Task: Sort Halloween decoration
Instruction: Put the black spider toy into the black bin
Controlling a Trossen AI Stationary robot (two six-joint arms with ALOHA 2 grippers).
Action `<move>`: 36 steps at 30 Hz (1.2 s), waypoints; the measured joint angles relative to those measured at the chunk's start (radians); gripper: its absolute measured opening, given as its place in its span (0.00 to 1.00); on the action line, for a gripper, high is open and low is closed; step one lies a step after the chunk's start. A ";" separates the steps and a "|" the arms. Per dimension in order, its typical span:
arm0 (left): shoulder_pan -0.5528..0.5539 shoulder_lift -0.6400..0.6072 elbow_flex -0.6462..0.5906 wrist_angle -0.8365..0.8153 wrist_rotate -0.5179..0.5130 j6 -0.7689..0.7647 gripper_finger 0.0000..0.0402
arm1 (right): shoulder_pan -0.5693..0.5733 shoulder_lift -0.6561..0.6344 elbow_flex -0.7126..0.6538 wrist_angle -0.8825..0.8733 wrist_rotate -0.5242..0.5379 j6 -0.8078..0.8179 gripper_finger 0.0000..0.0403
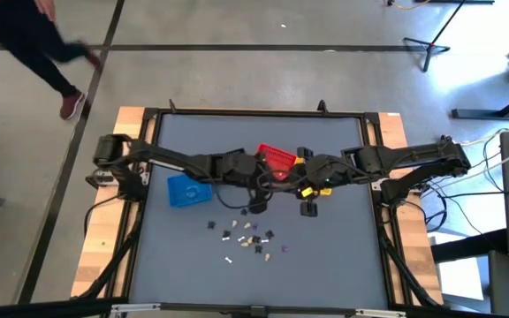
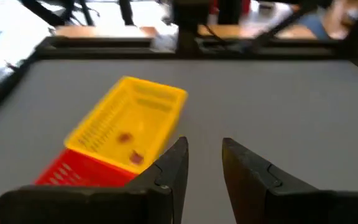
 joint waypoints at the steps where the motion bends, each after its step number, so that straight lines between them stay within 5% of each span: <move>1: -0.014 -0.023 0.000 -0.059 0.011 -0.001 0.22 | 0.000 0.003 0.000 0.003 0.000 0.017 0.29; 9: -0.163 -0.125 -0.002 -0.533 0.054 -0.126 0.22 | 0.001 0.051 0.000 0.006 -0.012 0.073 0.29; 13: -0.233 -0.126 -0.001 -0.632 0.047 -0.177 0.22 | 0.001 0.071 0.000 0.007 -0.012 0.073 0.29; 24: -0.336 -0.118 -0.014 -0.651 0.043 -0.190 0.23 | -0.001 0.098 0.000 0.015 -0.010 0.068 0.29; 36: -0.336 -0.117 -0.121 -0.803 -0.005 -0.278 0.40 | -0.001 0.110 -0.001 0.011 -0.010 0.067 0.29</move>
